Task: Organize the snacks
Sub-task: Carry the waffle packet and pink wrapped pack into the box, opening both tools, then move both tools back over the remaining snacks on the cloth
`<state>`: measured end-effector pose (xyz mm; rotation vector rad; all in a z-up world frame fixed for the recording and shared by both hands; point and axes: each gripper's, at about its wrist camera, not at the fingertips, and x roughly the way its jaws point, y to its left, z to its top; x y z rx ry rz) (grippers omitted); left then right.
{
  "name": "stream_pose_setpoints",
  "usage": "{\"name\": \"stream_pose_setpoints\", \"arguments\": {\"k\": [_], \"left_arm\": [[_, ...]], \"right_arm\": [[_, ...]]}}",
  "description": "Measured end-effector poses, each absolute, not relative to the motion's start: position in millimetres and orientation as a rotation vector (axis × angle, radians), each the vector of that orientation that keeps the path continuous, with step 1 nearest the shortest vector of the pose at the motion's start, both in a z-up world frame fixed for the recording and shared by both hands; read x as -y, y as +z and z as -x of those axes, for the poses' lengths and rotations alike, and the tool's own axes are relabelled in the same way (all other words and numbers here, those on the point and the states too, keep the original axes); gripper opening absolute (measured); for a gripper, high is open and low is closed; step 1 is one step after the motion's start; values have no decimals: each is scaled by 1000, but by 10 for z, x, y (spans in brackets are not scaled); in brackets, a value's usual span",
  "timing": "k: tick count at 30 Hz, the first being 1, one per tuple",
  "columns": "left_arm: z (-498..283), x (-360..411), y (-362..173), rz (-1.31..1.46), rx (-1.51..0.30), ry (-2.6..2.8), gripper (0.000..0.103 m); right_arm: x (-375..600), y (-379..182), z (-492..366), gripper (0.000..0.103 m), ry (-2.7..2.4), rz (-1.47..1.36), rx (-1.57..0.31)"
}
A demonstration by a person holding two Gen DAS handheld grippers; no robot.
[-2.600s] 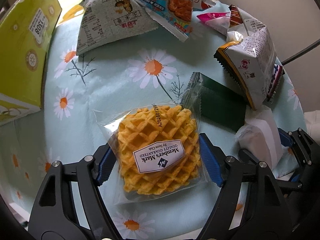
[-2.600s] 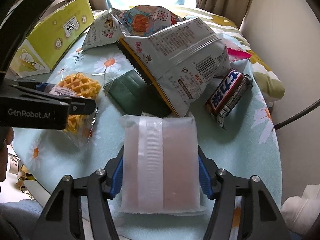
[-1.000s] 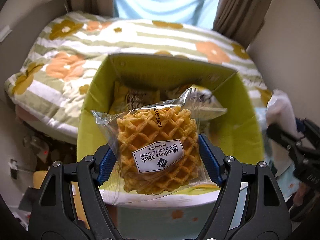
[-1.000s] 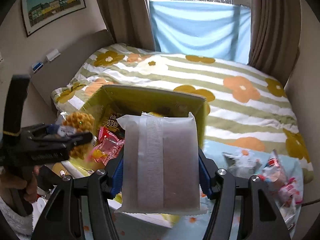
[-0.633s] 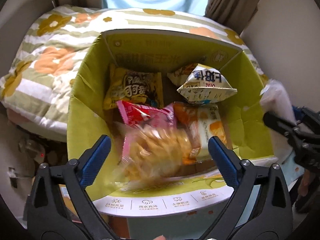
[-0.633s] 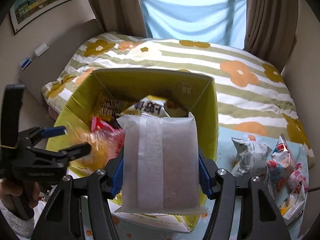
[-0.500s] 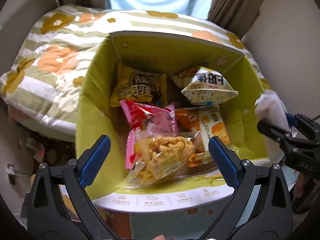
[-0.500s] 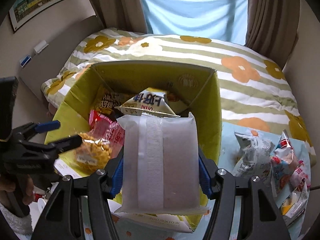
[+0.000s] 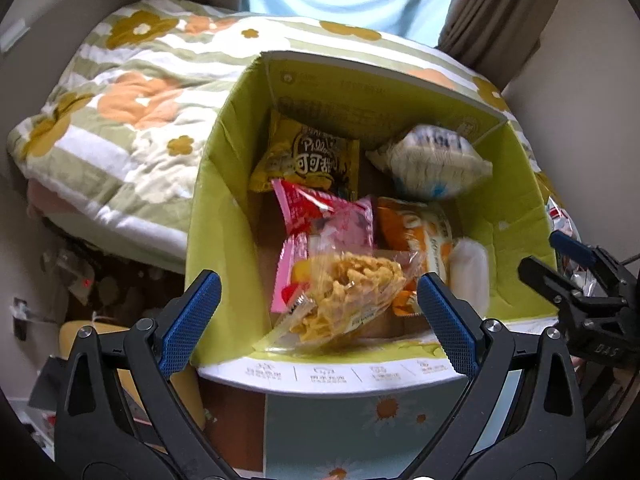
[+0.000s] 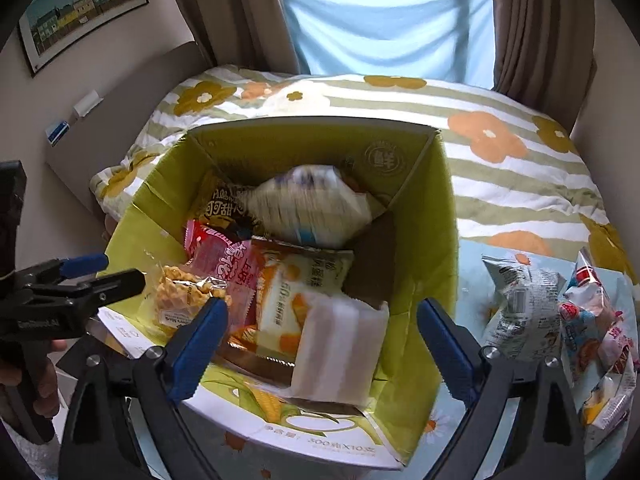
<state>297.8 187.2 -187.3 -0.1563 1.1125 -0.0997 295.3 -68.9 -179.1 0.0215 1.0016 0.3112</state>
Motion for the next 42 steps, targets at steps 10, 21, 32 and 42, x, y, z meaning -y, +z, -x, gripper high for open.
{"name": "stream_pose_setpoints", "arguments": {"k": [10,21,32,42], "left_arm": [[-2880,-1821,-1889,160,-1111,-138,98],[-2803,-1665,-1810,93,-1073,-161,98],[-2679,-999,-1509,62,-1020,-243,98],[-2520,157,-1251,45,-966,-305,98]], "right_arm": [[702,-1736,-2815,94,268,3,-1009],[742,-1671,-2656,94,233,-24,-1020],[1407,-1413,-2416,94,173,-81,-942],[2624,-1229,-2128,94,84,-119,-921]]}}
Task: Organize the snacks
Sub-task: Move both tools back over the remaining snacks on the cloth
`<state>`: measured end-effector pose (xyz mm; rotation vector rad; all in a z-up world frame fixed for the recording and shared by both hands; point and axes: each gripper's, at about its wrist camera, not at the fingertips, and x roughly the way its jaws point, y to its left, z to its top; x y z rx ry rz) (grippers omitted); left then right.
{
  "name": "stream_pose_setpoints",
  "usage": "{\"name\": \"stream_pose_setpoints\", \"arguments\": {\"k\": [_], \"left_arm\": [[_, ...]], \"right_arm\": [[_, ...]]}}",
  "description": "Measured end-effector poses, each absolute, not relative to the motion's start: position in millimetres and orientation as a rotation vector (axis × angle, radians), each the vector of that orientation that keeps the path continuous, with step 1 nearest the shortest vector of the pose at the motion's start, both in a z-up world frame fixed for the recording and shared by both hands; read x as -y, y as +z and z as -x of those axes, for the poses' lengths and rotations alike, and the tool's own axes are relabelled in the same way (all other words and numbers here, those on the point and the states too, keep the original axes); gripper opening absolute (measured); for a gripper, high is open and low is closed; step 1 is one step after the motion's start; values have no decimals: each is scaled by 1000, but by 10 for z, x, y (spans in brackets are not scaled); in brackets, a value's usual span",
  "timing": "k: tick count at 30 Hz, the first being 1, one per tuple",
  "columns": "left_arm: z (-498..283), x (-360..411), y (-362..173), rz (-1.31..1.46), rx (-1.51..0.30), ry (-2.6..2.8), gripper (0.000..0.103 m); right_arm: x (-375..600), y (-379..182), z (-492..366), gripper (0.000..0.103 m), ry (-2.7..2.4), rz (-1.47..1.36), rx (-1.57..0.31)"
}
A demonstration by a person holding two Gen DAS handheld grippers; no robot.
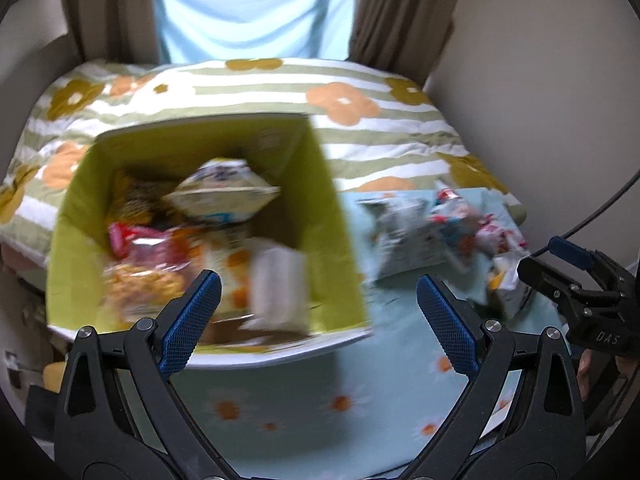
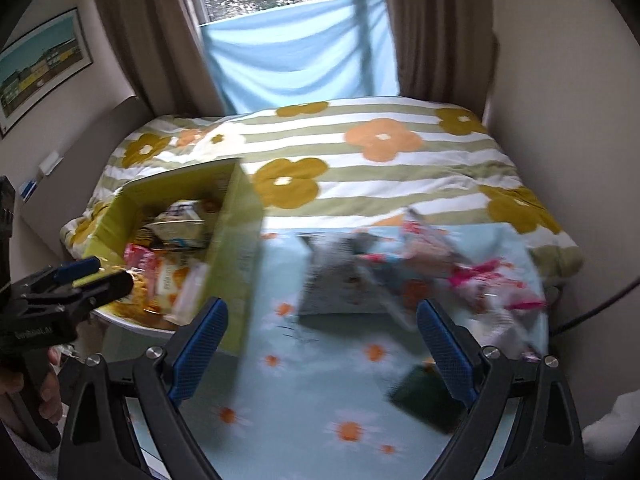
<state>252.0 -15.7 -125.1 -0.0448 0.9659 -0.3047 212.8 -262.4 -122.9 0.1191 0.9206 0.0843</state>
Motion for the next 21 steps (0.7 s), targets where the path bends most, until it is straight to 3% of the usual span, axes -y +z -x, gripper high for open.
{"name": "stream_pose_setpoints", "arguments": {"k": [14,21], "left_arm": [[-2823,1967,-1329,-103,-1001,-459,98],[-3245,2559,-1764,-232,-1094,-572,98]], "right_arm": [[3999,-1539,-1928,94,-71,-246,-986],[4208,-1912,-1929,94,-137,-406,-1038]]}}
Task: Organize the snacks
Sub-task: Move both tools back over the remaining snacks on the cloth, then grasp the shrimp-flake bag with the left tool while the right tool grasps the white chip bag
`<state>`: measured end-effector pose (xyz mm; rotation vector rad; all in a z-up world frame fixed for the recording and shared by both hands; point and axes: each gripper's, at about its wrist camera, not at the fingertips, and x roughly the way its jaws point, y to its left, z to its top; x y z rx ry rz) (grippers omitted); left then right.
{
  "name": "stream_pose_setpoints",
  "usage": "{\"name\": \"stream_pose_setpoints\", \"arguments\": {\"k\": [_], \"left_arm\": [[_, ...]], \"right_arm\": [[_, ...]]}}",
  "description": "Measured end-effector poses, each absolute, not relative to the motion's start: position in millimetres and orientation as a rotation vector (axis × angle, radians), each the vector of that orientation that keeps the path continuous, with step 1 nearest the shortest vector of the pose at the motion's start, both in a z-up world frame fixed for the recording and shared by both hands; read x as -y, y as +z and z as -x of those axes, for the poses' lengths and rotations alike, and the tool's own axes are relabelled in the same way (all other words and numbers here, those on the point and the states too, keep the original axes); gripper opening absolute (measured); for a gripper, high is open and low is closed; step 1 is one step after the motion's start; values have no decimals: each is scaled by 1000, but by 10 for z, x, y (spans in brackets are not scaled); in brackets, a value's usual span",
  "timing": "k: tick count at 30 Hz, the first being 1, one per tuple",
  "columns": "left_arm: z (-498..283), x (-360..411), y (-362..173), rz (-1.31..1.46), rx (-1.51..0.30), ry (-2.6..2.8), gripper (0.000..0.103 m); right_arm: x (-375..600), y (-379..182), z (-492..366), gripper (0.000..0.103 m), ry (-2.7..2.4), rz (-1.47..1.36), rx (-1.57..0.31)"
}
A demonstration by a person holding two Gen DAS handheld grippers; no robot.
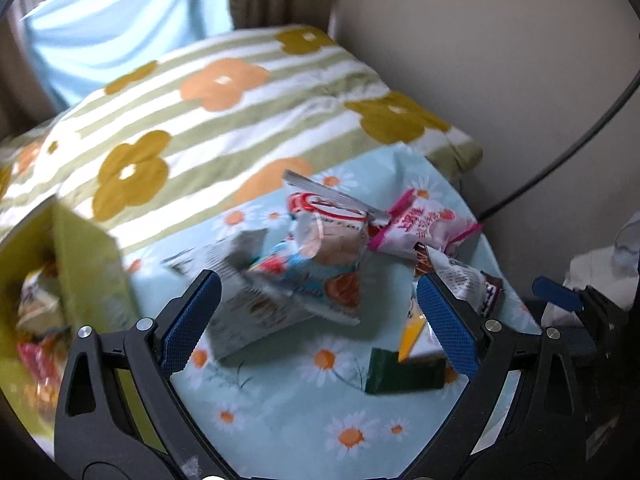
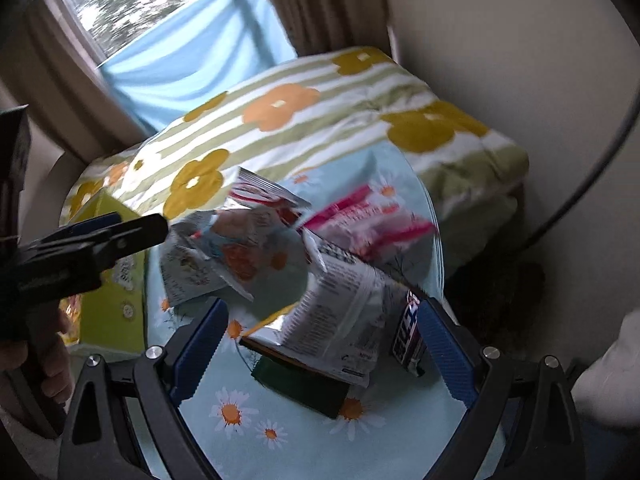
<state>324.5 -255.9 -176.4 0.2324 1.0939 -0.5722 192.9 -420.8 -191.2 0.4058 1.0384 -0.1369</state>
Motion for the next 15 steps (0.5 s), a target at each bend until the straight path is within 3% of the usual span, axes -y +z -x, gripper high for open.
{"name": "stream_pose_setpoints", "arguments": {"k": [11,15], "left_arm": [[-3563,3061,-2477,-420,-1164,-662,97],[-3619,3133,-2652,-464,-1166,-676,89]], "right_arm": [[4232,-2411,-1910,94,-319,-618,-1010],[4239,-2465,-1943,94,-347,-638,-980]]}}
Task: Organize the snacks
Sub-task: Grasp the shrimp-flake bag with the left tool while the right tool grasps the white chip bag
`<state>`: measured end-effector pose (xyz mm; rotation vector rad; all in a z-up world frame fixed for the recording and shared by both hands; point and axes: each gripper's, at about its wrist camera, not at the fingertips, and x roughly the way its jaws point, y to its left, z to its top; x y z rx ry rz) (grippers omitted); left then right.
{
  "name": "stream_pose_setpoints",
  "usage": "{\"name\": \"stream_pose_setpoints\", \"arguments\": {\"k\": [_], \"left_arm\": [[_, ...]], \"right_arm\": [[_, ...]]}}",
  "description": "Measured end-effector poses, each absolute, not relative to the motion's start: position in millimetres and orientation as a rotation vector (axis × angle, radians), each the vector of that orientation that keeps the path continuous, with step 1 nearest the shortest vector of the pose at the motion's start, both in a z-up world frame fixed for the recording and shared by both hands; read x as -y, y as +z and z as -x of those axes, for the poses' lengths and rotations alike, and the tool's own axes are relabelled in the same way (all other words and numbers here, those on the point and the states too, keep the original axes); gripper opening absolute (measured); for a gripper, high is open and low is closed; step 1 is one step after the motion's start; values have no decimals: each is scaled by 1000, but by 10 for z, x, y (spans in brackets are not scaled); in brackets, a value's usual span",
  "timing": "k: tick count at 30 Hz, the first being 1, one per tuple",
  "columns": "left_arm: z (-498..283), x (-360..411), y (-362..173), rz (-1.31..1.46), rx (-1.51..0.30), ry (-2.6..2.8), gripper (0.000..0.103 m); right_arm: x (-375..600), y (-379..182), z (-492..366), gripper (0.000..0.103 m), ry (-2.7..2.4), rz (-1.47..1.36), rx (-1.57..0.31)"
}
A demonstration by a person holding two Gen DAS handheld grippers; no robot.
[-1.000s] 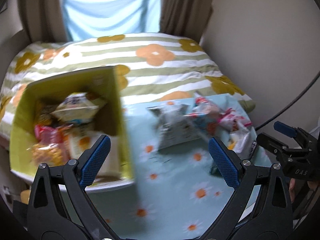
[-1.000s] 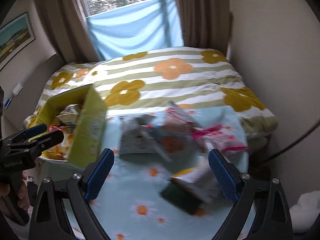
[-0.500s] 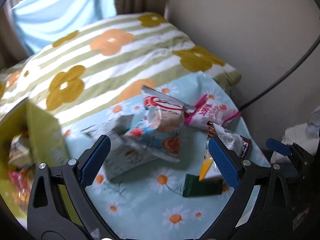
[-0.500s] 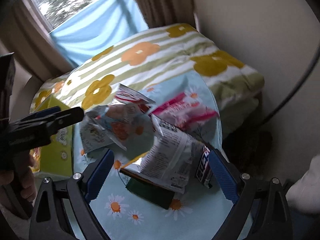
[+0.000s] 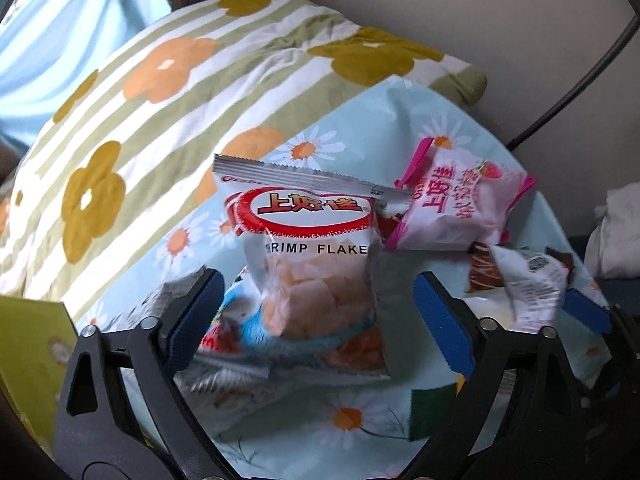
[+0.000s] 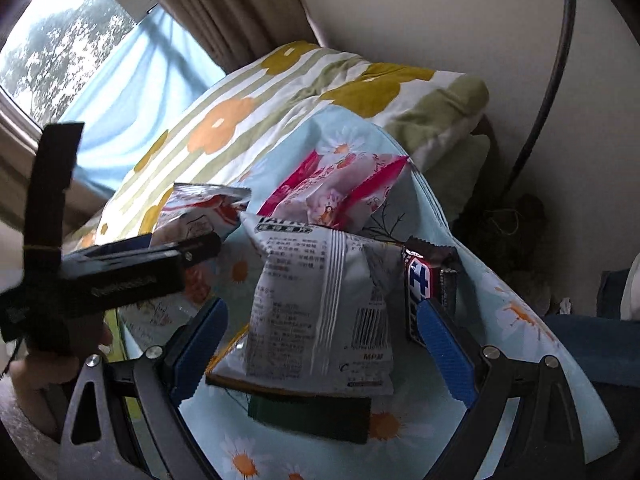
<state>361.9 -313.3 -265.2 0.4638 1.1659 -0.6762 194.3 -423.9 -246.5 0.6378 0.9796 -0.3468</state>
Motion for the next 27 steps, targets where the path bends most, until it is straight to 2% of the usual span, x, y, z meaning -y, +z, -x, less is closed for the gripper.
{"name": "stream_pose_setpoints", "arguments": {"k": [3,10,11,24,26,27], "left_arm": [[-3647,3150,-2777,-499,-1175,-670,74],[-3689,3108,-2826,-496,-1164,-685,69],[-3687,3109,-2824,-495,-1160,-689,63],[-3644,3088,-2662,-479,-1107,-673,58],[-3631,3077,-2621,-475,-1101,-668,58],[-3622,3066,-2608,-473,-1099,-665,58]], "right_arm": [[4235,-2519,-1966,94,-363,-659,-963],[4216,-2638,-2069,94,-369,-670,-966],[4216,-2645,-2078,94,-369,-673,-966],[4282,-2726,-2132,94,-366,-732,-981],[4291,-2763,-2147,92,-361,-742,-993],[4300,-2787,-2160,86,-359,-747,-1002]]}}
